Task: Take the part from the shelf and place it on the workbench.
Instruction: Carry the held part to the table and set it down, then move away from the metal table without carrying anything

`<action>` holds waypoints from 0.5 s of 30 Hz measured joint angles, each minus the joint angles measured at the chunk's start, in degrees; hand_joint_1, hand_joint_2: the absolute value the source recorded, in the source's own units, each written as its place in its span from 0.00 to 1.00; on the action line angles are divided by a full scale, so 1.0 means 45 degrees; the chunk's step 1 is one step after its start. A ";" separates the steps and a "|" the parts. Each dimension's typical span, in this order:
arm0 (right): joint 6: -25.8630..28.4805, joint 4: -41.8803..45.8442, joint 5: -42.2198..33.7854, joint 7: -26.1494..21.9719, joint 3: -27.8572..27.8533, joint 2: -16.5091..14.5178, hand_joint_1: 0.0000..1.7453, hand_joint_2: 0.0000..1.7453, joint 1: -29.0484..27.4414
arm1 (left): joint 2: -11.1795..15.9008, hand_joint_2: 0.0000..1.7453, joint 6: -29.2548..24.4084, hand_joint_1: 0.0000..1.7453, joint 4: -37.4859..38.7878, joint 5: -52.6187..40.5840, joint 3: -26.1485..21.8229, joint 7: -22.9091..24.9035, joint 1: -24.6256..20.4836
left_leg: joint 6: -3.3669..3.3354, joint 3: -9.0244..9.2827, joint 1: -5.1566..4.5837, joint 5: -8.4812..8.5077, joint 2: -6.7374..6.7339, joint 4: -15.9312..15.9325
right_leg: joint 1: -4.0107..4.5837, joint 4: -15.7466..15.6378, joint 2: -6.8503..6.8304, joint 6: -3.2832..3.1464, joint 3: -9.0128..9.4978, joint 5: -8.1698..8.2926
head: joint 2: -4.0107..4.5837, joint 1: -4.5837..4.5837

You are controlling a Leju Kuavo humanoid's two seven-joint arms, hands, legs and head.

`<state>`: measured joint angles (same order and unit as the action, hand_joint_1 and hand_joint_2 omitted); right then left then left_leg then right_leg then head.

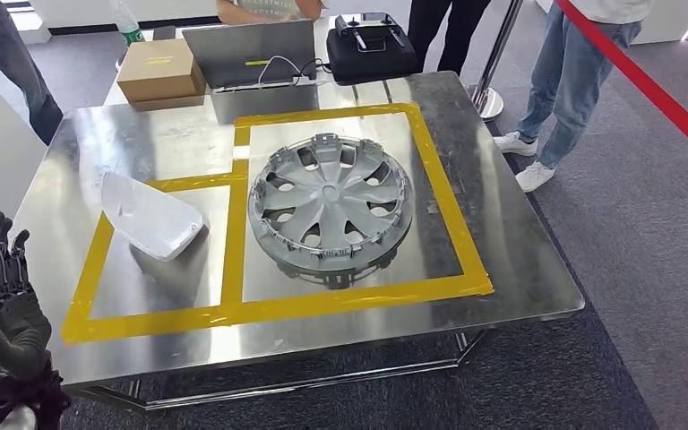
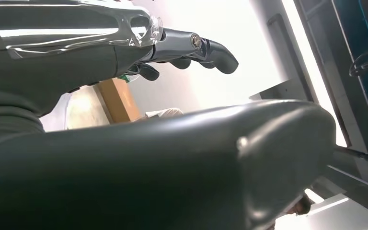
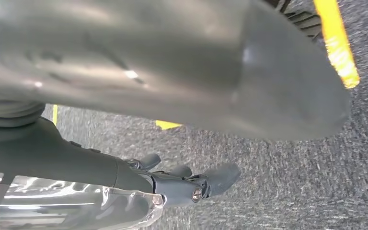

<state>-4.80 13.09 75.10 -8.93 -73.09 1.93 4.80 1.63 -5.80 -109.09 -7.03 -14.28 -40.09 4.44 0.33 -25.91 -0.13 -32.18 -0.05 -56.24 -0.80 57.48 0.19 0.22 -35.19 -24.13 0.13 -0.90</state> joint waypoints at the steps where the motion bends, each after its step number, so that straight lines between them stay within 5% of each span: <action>1: -0.0011 0.0000 0.0062 -0.0030 0.0063 0.0008 0.00 0.00 0.0011 | 0.0007 0.00 0.0012 0.00 0.0007 0.0023 0.0008 0.0000 0.0071 | -0.0056 0.0158 -0.0036 -0.0017 0.0009 0.0313 | 0.0003 -0.0013 0.0002 0.0081 -0.0027 0.0097 | 0.0000 -0.0010; 4: -0.0052 -0.0001 0.0233 -0.0180 0.0224 0.0071 0.00 0.00 0.0036 | 0.0017 0.00 0.0140 0.00 0.0050 0.0115 -0.0004 -0.0001 0.0407 | -0.0346 -0.0065 -0.0051 0.0241 -0.0034 0.0414 | -0.0048 0.0000 -0.0001 0.0326 -0.0126 0.0157 | 0.0000 -0.0028; 6: -0.0085 -0.0004 0.0323 -0.0309 0.0333 0.0150 0.00 0.00 0.0054 | 0.0010 0.00 0.0288 0.00 0.0072 0.0160 -0.0045 -0.0001 0.0666 | -0.0566 -0.0365 -0.0006 0.0535 -0.0084 0.0474 | -0.0061 0.0766 -0.0009 0.0443 -0.0413 -0.0748 | 0.0000 0.0015; 8: -0.0123 -0.0005 0.0389 -0.0410 0.0454 0.0247 0.00 0.00 0.0072 | -0.0006 0.00 0.0468 0.00 0.0123 0.0165 -0.0126 0.0000 0.0940 | -0.0648 -0.0702 -0.0025 0.0801 -0.0117 0.0454 | -0.0060 0.2413 -0.0014 0.0546 -0.0815 -0.2041 | 0.0000 0.0054; 10: -0.0152 -0.0005 0.0427 -0.0466 0.0529 0.0325 0.00 0.00 0.0082 | -0.0035 0.00 0.0671 0.00 0.0230 0.0129 -0.0194 0.0000 0.1153 | -0.0642 -0.1032 -0.0042 0.1067 -0.0140 0.0409 | -0.0060 0.3628 -0.0014 0.0596 -0.0843 -0.2385 | 0.0000 0.0055; 12: -0.0164 -0.0005 0.0436 -0.0486 0.0577 0.0378 0.00 0.00 0.0092 | -0.0080 0.00 0.0845 0.00 0.0364 0.0100 -0.0245 0.0000 0.1264 | -0.0595 -0.1336 -0.0047 0.1295 -0.0143 0.0325 | -0.0061 0.3073 -0.0016 0.0568 -0.0014 -0.1777 | 0.0000 0.0057; 15: -0.0168 -0.0006 0.0431 -0.0487 0.0641 0.0438 0.00 0.00 0.0169 | -0.0148 0.00 0.1040 0.00 0.0562 0.0096 -0.0324 0.0000 0.1334 | -0.0444 -0.1696 -0.0079 0.1535 -0.0146 0.0085 | -0.0030 0.0216 -0.0009 0.0442 0.2028 -0.1509 | 0.0001 0.0051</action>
<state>-5.55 13.07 77.04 -11.13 -70.21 3.91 5.56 0.97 -1.12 -106.56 -6.60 -15.74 -40.09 10.44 -1.66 -33.54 -0.49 -25.27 -0.70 -55.86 -0.94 58.45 0.15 2.21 -26.06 -30.92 0.14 -0.67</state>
